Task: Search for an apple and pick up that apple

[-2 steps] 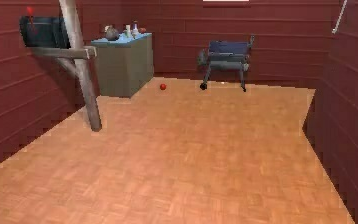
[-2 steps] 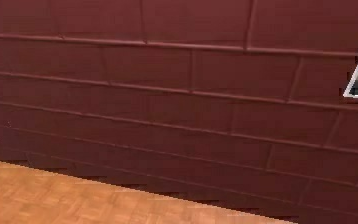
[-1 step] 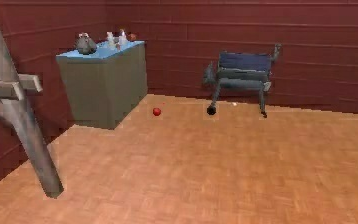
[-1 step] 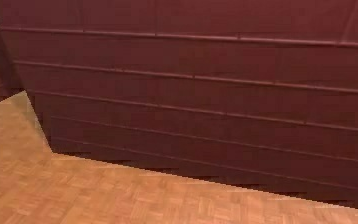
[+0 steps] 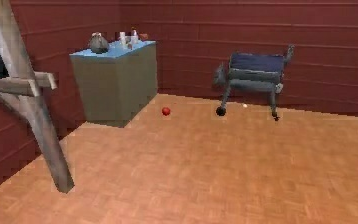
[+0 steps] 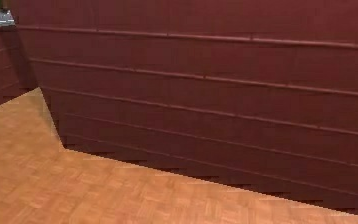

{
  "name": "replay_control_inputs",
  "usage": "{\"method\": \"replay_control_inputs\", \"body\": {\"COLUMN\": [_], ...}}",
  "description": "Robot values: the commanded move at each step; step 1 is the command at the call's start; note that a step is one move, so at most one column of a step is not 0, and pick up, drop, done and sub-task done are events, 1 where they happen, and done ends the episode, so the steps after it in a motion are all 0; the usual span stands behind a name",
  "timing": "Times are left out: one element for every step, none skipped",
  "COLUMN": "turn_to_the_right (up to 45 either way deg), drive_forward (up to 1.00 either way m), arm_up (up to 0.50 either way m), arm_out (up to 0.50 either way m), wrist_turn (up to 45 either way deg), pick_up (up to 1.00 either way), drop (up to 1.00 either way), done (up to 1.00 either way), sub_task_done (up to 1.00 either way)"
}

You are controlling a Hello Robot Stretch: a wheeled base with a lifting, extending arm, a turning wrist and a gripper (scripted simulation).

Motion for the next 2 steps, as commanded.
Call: {"method": "replay_control_inputs", "body": {"turn_to_the_right": [0.0, 0.0], "drive_forward": [1.0, 1.0], "arm_up": [0.0, 0.0], "arm_out": [0.0, 0.0], "wrist_turn": [0.0, 0.0], "pick_up": [0.0, 0.0], "drop": [0.0, 0.0], "done": [0.0, 0.0], "sub_task_done": [0.0, 0.0]}}
